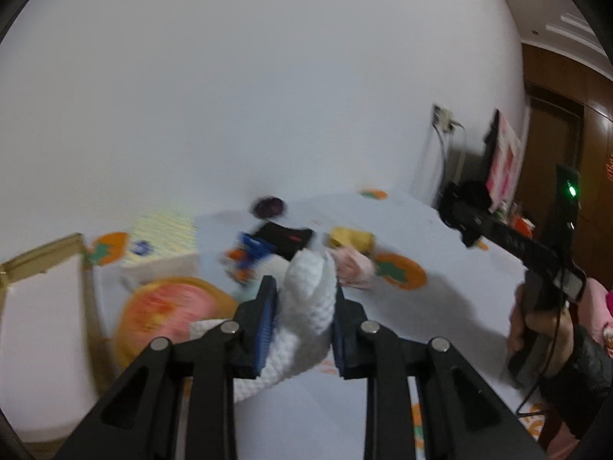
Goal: Organize soft objects
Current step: 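Carry the black beanie with the right tool while the left tool carries the white cloth into the gold tray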
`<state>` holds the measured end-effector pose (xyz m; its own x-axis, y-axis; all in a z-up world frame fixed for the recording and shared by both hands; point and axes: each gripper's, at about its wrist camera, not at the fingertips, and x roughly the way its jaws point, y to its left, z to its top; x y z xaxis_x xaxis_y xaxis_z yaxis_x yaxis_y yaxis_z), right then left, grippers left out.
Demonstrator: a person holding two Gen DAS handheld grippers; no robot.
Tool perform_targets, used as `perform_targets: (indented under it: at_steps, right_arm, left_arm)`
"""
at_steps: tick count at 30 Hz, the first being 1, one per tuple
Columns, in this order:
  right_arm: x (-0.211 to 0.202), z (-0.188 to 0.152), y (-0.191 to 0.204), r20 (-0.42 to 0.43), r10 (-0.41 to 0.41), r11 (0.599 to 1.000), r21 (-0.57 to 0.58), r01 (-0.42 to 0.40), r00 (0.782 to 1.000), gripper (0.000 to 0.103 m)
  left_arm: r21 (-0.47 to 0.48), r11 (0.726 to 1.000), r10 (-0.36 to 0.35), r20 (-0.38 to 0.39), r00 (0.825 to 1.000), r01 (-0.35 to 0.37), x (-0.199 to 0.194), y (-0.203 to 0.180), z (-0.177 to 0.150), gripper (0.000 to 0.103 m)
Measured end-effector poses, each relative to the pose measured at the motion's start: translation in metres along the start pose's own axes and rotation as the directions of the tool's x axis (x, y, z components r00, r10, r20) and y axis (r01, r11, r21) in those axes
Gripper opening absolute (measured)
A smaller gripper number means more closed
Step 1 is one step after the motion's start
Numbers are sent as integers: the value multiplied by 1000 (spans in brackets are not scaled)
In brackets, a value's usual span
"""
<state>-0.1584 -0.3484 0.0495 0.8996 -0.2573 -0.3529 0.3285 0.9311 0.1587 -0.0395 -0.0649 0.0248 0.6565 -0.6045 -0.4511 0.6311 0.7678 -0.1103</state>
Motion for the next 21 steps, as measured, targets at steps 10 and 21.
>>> perform_targets:
  at_steps: [10,21]
  right_arm:
    - [-2,-7,59,-34,103,994,-21,-104,994,57]
    - [18,-10,189,-79,339,935,-86,-345,937,57]
  left_arm:
    - [-75,994,86,64,994,-81,-23,57,5,25]
    - [-205,925,338,67,939,-319,-43,139,14,25]
